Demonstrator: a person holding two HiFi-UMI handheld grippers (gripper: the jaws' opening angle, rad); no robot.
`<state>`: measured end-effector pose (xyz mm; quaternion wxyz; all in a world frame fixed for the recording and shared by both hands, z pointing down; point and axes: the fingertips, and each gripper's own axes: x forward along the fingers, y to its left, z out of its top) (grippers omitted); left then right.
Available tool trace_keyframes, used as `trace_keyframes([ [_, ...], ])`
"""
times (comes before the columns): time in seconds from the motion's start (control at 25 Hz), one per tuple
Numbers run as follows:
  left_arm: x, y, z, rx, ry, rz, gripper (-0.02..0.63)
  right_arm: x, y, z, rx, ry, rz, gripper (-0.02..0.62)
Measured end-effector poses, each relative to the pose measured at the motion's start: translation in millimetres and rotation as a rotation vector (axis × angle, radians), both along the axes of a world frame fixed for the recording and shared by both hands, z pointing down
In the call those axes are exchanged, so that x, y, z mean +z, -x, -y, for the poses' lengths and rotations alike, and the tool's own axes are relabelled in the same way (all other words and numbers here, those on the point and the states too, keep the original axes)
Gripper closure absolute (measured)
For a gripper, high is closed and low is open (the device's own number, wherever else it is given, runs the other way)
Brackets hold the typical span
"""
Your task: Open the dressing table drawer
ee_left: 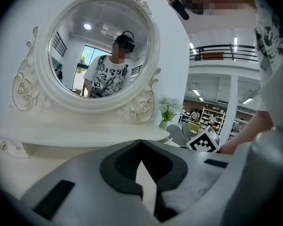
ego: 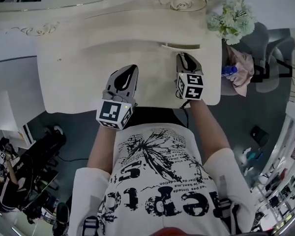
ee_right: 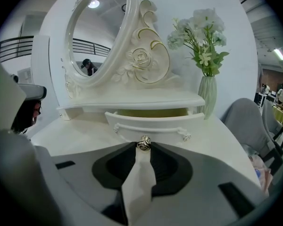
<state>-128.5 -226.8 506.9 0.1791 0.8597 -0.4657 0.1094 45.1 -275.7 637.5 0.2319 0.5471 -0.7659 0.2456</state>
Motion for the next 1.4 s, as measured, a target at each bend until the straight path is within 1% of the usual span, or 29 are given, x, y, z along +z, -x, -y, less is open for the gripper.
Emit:
trace_keyframes([
  [0.44, -8, -10, -4, 0.007, -0.019, 0.007, 0.598, 0, -3, -25, -0.017, 0.016, 0.01, 0.488],
  [0.8, -12, -21, -8, 0.015, -0.023, 0.014, 0.598, 2, -4, -37, -0.003, 0.028, 0.049, 0.486],
  [0.84, -12, -20, -7, 0.013, -0.023, 0.016, 0.598, 3, -5, -36, 0.002, 0.034, 0.049, 0.485],
  [0.92, -13, -20, -5, 0.01, -0.026, 0.02, 0.598, 4, -6, -37, 0.003, 0.048, 0.034, 0.457],
  [1.0, -16, -19, -5, 0.01, -0.029, 0.029, 0.598, -3, -6, -41, -0.01, 0.052, 0.024, 0.456],
  [1.08, -20, -20, -3, 0.015, -0.039, 0.042, 0.598, -19, -5, -42, -0.027, 0.02, 0.011, 0.456],
  [1.16, -25, -20, 2, 0.017, -0.057, 0.051, 0.598, -40, -3, -37, -0.047, -0.042, -0.004, 0.458],
  [1.2, -28, -21, 6, 0.016, -0.068, 0.052, 0.598, -52, -2, -33, -0.057, -0.076, -0.004, 0.47],
  [1.28, -35, -20, 12, 0.013, -0.091, 0.054, 0.598, -75, 0, -26, -0.072, -0.139, 0.007, 0.531],
  [1.32, -39, -20, 13, 0.012, -0.1, 0.056, 0.598, -86, 1, -25, -0.079, -0.166, 0.013, 0.55],
  [1.4, -47, -19, 15, 0.017, -0.112, 0.065, 0.598, -109, 4, -23, -0.098, -0.219, 0.027, 0.561],
])
